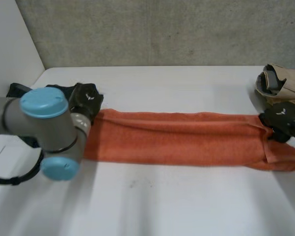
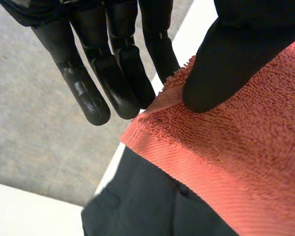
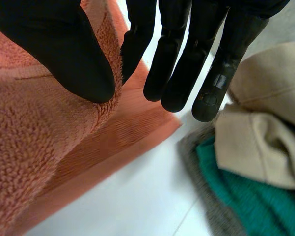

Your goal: Fold the laundry.

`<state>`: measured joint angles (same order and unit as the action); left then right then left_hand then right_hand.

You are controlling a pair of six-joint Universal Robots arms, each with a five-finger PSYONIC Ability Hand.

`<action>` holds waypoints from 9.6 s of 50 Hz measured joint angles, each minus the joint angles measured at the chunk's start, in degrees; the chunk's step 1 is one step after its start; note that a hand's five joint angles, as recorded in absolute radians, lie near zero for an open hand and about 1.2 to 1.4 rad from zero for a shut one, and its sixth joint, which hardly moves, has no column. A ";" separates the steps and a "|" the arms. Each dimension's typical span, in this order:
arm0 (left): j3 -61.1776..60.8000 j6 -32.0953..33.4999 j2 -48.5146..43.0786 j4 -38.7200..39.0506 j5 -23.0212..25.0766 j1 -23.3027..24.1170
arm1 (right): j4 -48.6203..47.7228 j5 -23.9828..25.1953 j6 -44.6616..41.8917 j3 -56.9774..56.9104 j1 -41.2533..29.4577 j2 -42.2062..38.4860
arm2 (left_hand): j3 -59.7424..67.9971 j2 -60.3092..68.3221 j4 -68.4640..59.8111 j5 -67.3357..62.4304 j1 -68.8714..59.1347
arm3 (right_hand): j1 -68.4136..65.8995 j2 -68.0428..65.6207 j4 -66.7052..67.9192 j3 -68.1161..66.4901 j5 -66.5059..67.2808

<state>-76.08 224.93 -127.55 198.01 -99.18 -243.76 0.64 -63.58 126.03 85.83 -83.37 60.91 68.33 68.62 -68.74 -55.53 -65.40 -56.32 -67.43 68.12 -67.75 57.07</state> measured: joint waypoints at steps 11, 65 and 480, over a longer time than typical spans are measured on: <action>15.38 5.06 -14.57 5.81 0.34 0.32 | -10.64 -4.63 -0.74 -12.07 -5.13 -13.49 | 0.00 0.00 -0.01 0.00 0.00 | 0.00 0.00 0.00 0.00 0.07; -3.50 6.48 -3.31 14.51 -0.01 4.27 | -26.35 -4.16 7.57 -11.16 -2.88 -15.68 | -56.22 -56.92 57.14 52.72 54.50 | 27.41 33.37 -34.27 33.78 -34.36; -15.67 -21.12 20.97 7.44 -3.40 8.28 | -7.57 -8.27 30.28 -7.47 -45.41 -2.33 | -54.93 -55.53 55.97 52.52 51.84 | 43.62 53.31 -53.84 54.33 -52.36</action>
<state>-91.76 203.81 -106.58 205.45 -102.58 -235.48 -6.93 -71.86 156.32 78.36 -128.78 58.58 13.39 13.09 -12.77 -3.01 -13.56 -12.69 -14.12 14.28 -13.42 4.71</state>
